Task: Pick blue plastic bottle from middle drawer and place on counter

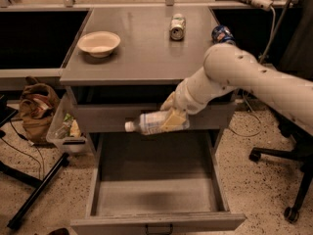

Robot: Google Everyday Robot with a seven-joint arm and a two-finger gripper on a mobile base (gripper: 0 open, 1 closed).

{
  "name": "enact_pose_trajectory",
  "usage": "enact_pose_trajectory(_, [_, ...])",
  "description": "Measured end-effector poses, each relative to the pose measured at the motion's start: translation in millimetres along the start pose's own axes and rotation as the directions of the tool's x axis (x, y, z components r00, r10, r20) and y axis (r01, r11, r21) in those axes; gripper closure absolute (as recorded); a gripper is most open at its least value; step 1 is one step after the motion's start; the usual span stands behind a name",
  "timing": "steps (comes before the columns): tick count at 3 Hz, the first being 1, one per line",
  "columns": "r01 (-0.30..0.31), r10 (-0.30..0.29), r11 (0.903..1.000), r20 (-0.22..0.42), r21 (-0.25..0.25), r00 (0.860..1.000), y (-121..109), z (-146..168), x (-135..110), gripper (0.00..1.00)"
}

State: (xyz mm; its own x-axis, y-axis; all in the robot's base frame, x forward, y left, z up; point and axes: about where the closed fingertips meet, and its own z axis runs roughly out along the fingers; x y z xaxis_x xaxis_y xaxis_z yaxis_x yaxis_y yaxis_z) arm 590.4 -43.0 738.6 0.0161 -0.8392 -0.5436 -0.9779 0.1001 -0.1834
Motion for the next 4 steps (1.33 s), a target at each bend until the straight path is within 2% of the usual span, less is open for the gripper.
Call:
enact_pose_trajectory(2, [0.016, -0.023, 0.9972, 0.091, 0.073, 0.996, -64, -125, -49, 1.0])
enact_pose_trajectory(3, [0.01, -0.017, 0.9986, 0.141, 0.052, 0.99, -90, -152, -62, 1.0])
enact_pose_trajectory(4, [0.023, -0.042, 0.9949, 0.189, 0.098, 0.981, -120, -173, -68, 1.0])
